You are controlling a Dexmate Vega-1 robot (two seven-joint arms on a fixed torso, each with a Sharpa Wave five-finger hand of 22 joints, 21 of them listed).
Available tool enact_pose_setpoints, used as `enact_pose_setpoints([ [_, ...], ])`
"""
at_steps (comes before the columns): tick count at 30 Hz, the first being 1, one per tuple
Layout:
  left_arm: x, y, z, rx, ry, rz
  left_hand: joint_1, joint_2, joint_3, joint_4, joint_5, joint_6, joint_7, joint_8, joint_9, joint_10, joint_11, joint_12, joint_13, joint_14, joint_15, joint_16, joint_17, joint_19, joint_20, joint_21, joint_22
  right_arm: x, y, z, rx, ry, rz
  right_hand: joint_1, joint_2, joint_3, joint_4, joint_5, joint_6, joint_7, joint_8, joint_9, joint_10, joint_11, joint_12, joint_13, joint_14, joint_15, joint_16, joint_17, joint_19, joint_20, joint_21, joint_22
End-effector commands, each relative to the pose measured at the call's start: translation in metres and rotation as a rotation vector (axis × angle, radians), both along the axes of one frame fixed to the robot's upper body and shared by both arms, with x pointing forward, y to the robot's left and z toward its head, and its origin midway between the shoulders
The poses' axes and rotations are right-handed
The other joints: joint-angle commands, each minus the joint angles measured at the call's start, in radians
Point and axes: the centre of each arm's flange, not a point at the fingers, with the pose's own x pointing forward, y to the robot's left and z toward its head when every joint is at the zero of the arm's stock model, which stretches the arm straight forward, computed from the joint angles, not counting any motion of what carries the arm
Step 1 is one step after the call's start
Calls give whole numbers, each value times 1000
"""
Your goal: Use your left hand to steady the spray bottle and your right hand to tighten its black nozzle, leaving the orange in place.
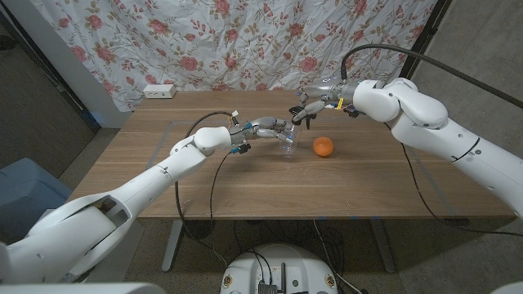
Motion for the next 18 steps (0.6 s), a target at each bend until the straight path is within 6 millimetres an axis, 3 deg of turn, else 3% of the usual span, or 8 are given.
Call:
enact_pose_setpoints([
  [1, 0, 0, -1, -4, -1, 0, -9, 124, 30, 23, 6, 150, -74, 127, 3, 78, -74, 4, 1, 6, -119, -3, 4, 7, -29, -2, 3, 1, 1, -4, 20, -7, 0, 27, -2, 14, 1, 5, 54, -6, 22, -1, 31, -10, 9, 2, 21, -10, 12, 3, 16, -5, 6, 3],
  [7, 0, 0, -1, -4, 1, -1, -12, 125, 31, 23, 6, 153, -74, 128, 3, 78, -73, 4, 1, 6, -120, -3, 4, 7, -29, -2, 3, 1, 2, -5, 40, -17, 13, 56, 1, 25, 0, 8, 90, -10, 35, -7, 62, -16, 15, 2, 43, -31, 21, 2, 31, -15, 9, 4],
  [10, 0, 0, -1, -6, 3, 1, -14, 126, 32, 24, 5, 153, -72, 128, 3, 77, -70, 3, 2, 6, -119, -4, 4, 7, -29, -2, 2, 0, 2, -7, 60, -33, 19, 84, 11, 37, 3, 12, 149, -24, 56, -14, 92, -30, 20, 1, 69, -58, 32, 4, 43, -28, 10, 4],
  [18, -2, 0, -3, -5, 8, 4, -22, 128, 35, 27, 5, 155, -73, 128, 3, 79, -70, 3, 2, 7, -119, -6, 4, 7, -29, -2, 2, 0, 3, -6, 75, -33, 20, 86, 20, 39, 17, 10, 256, -44, 93, -26, 144, -46, 27, 0, 104, -81, 49, 11, 63, -43, 12, 4],
])
